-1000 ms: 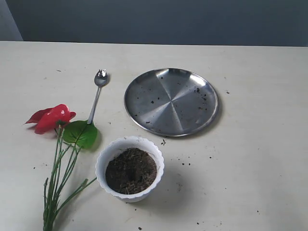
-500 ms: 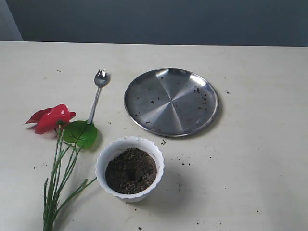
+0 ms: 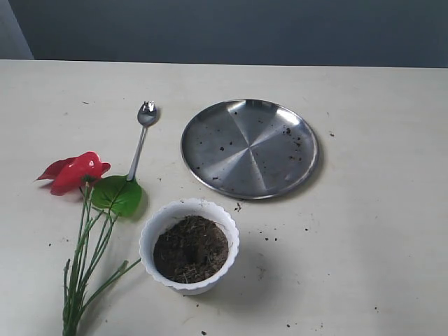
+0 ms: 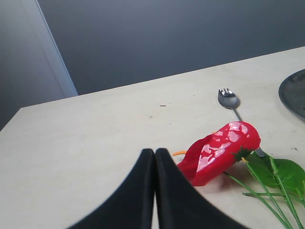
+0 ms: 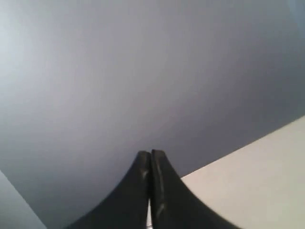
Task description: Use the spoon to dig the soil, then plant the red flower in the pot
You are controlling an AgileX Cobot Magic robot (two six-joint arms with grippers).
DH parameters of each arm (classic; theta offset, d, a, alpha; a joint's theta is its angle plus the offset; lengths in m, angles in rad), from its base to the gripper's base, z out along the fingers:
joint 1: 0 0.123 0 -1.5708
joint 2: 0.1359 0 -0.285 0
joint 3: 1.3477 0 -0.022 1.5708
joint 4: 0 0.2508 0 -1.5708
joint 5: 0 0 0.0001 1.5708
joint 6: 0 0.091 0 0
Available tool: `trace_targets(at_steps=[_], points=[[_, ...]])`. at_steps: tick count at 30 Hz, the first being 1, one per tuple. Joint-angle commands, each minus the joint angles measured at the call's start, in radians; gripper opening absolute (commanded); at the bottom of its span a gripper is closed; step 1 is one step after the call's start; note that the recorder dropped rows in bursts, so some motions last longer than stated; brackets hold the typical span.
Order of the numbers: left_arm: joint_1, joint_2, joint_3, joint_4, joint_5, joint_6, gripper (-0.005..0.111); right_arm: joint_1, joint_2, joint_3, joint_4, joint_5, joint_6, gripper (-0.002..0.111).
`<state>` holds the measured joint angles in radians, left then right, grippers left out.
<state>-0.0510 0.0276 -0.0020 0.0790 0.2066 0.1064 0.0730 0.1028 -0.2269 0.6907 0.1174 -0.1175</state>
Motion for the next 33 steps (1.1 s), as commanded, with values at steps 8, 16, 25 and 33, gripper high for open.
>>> trace_targets(at_steps=[8,16,25,33], points=[[-0.002,-0.004,0.002,-0.008,-0.006,-0.005,0.0,0.071,0.812,-0.678,0.579,0.391,-0.915,-0.001],[-0.002,-0.004,0.002,-0.008,-0.006,-0.005,0.0,0.581,1.284,-0.888,0.948,-0.051,-1.354,-0.001],[-0.002,-0.004,0.002,-0.008,-0.006,-0.005,0.0,0.898,1.83,-1.276,1.054,-0.319,-1.543,-0.001],[-0.002,-0.004,0.002,-0.008,-0.006,-0.005,0.0,0.986,2.018,-1.458,1.054,-0.688,-1.787,-0.001]])
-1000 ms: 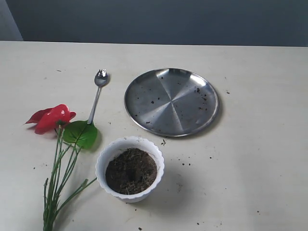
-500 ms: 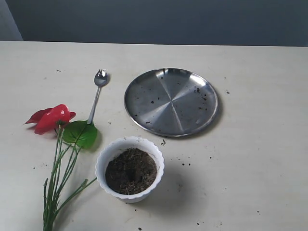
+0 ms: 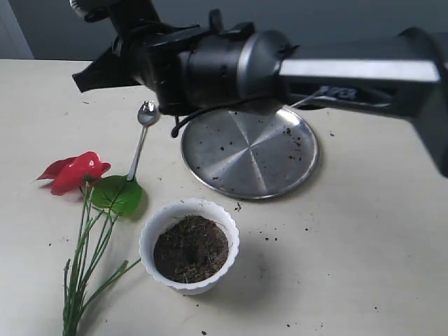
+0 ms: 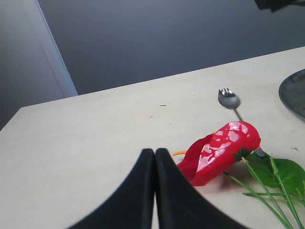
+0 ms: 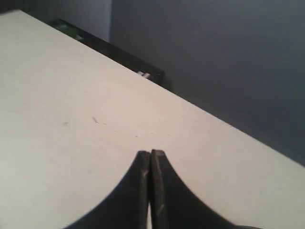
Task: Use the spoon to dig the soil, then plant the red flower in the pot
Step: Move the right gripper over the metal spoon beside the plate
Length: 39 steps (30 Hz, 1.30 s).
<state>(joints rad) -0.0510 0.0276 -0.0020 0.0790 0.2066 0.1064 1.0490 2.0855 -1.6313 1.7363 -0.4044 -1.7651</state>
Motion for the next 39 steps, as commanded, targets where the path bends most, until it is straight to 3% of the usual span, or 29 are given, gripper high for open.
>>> trace_targets(at_steps=[1,16,22,26,30,36,39], points=[[-0.002,-0.004,0.002,-0.008,-0.006,-0.005,0.0,0.01,0.035,-0.053,0.008,-0.188,-0.15,-0.001],[-0.002,-0.004,0.002,-0.008,-0.006,-0.005,0.0,-0.073,0.022,-0.114,0.008,-0.597,-0.319,-0.001],[-0.002,-0.004,0.002,-0.008,-0.006,-0.005,0.0,-0.15,0.005,-0.106,0.008,-0.656,-0.104,-0.001],[-0.002,-0.004,0.002,-0.008,-0.006,-0.005,0.0,-0.16,-0.041,-0.032,0.008,-0.476,-0.106,-0.001],[-0.002,-0.004,0.002,-0.008,-0.006,-0.005,0.0,-0.157,-0.122,0.116,0.008,-0.148,-0.056,-0.001],[-0.002,-0.004,0.002,-0.008,-0.006,-0.005,0.0,-0.188,-0.216,0.324,0.008,0.738,0.049,-0.001],[-0.002,-0.004,0.002,-0.008,-0.006,-0.005,0.0,-0.181,-0.209,0.324,0.008,0.787,0.064,-0.001]])
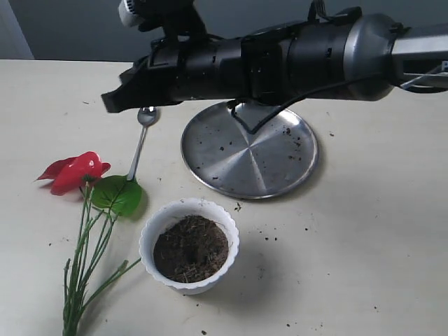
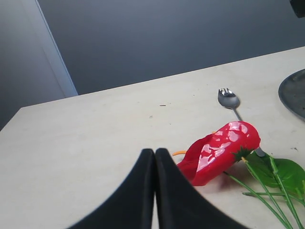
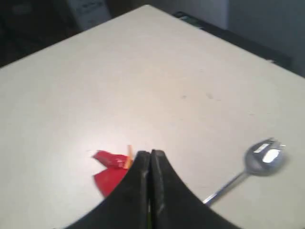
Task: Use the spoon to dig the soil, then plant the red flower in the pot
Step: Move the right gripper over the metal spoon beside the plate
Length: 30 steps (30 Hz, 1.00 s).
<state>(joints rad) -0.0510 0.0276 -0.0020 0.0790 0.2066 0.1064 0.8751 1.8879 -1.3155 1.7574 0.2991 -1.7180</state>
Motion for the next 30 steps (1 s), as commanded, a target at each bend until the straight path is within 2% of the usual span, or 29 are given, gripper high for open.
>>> trace_targets(at_steps=[1,7,9,10,11,12,13,14,15,18,20,22,25,30], points=[[-0.002,-0.004,0.002,-0.008,-0.006,-0.005,0.0,-0.007,-0.011,0.009,-0.041,0.075,-0.001,-0.001],[-0.002,-0.004,0.002,-0.008,-0.006,-0.005,0.0,-0.007,-0.011,-0.007,-0.217,-0.042,-0.03,-0.001],[-0.002,-0.004,0.002,-0.008,-0.006,-0.005,0.0,-0.009,-0.011,-0.007,-0.335,-0.016,0.131,-0.001],[-0.002,-0.004,0.002,-0.008,-0.006,-0.005,0.0,-0.019,-0.011,-0.01,-0.504,-0.023,0.341,-0.001],[-0.002,-0.004,0.002,-0.008,-0.006,-0.005,0.0,-0.026,-0.011,-0.025,-0.805,-0.034,0.701,-0.001],[-0.002,-0.004,0.002,-0.008,-0.006,-0.005,0.0,-0.026,-0.011,-0.038,-1.155,-0.044,1.19,-0.001],[-0.002,-0.004,0.002,-0.008,-0.006,-0.005,0.0,-0.01,-0.016,-0.048,-1.423,-0.034,1.525,-0.001],[-0.002,-0.004,0.002,-0.008,-0.006,-0.005,0.0,0.005,-0.025,-0.055,-1.613,-0.005,1.718,-0.001],[-0.002,-0.004,0.002,-0.008,-0.006,-0.005,0.0,0.012,-0.032,-0.057,-1.693,0.013,1.773,-0.001],[-0.002,-0.004,0.002,-0.008,-0.006,-0.005,0.0,0.017,-0.039,-0.081,-1.718,0.063,1.794,0.001],[-0.002,-0.004,0.002,-0.008,-0.006,-0.005,0.0,0.017,-0.037,-0.11,-1.703,0.104,1.791,0.008],[-0.002,-0.004,0.002,-0.008,-0.006,-0.005,0.0,0.017,-0.021,-0.149,-1.698,0.15,1.791,0.02],[-0.002,-0.004,0.002,-0.008,-0.006,-0.005,0.0,0.024,0.024,-0.224,-1.616,0.2,1.783,0.033],[-0.002,-0.004,0.002,-0.008,-0.006,-0.005,0.0,0.033,0.168,-0.367,-1.569,0.263,1.778,0.034]])
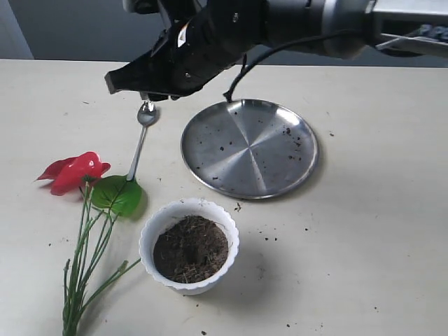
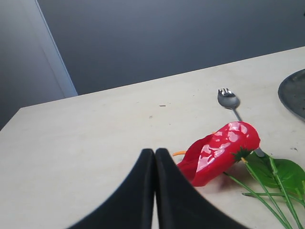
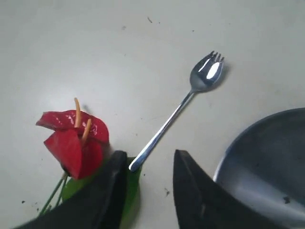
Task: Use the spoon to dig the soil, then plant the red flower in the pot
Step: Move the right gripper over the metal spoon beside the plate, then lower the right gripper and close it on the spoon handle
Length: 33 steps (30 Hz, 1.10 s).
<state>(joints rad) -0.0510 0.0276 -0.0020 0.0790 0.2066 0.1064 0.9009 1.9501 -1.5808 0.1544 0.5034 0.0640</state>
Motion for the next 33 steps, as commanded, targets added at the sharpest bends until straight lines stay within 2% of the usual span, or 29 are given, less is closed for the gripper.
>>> trace_targets(at_steps=[1,9,18,22,26,33], points=[[-0.002,-0.004,0.002,-0.008,-0.006,-0.005,0.0,0.007,0.136,-0.131,0.035,0.081,-0.004,0.034],[-0.002,-0.004,0.002,-0.008,-0.006,-0.005,0.0,0.007,0.384,-0.423,0.011,0.266,-0.002,0.034],[-0.002,-0.004,0.002,-0.008,-0.006,-0.005,0.0,0.007,0.54,-0.697,-0.014,0.412,0.0,0.034],[-0.002,-0.004,0.002,-0.008,-0.006,-0.005,0.0,0.007,0.582,-0.739,-0.025,0.443,0.045,0.048],[-0.002,-0.004,0.002,-0.008,-0.006,-0.005,0.0,0.007,0.605,-0.739,-0.076,0.443,0.141,0.048],[-0.002,-0.004,0.002,-0.008,-0.006,-0.005,0.0,0.049,0.651,-0.739,-0.084,0.386,0.174,0.048]])
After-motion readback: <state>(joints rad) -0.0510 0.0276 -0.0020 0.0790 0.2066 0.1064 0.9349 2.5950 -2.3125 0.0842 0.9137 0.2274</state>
